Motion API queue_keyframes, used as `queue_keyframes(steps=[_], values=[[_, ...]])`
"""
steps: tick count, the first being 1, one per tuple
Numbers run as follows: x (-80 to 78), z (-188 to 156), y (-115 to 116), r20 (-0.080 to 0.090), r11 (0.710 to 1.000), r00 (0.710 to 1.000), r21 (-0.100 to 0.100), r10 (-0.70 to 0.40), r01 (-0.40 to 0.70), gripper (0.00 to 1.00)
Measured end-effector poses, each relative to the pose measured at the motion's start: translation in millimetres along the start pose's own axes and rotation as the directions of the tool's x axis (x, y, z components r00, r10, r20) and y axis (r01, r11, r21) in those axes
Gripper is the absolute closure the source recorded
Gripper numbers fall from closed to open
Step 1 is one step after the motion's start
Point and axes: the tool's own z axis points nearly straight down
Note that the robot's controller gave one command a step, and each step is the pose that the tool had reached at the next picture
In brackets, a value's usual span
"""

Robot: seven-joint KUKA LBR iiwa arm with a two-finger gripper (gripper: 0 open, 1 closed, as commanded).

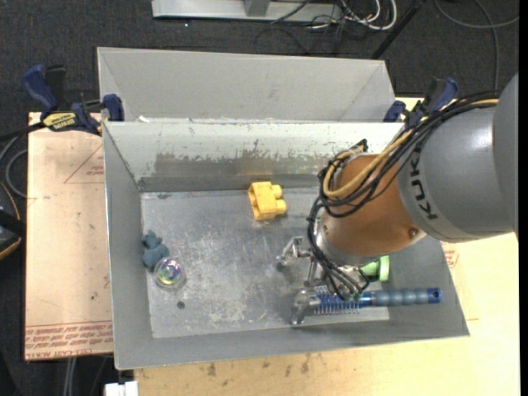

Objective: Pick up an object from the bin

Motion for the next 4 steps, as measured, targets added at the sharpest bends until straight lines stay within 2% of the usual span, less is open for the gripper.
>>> queue_keyframes(steps=[1, 2, 3, 4], values=[[0.5, -1, 0, -0.005, 1.000, 1.000, 0.003, -0.002, 0.002, 1.00], [25.1, -23, -42, -0.012, 0.981, 0.981, 0.005, -0.193, 0.193, 1.00], [18.5, -87, -45, -0.006, 0.998, 0.998, 0.007, -0.057, 0.057, 1.00], [19.7, -85, -45, -0.011, 0.998, 0.998, 0.005, -0.055, 0.055, 0.00]])
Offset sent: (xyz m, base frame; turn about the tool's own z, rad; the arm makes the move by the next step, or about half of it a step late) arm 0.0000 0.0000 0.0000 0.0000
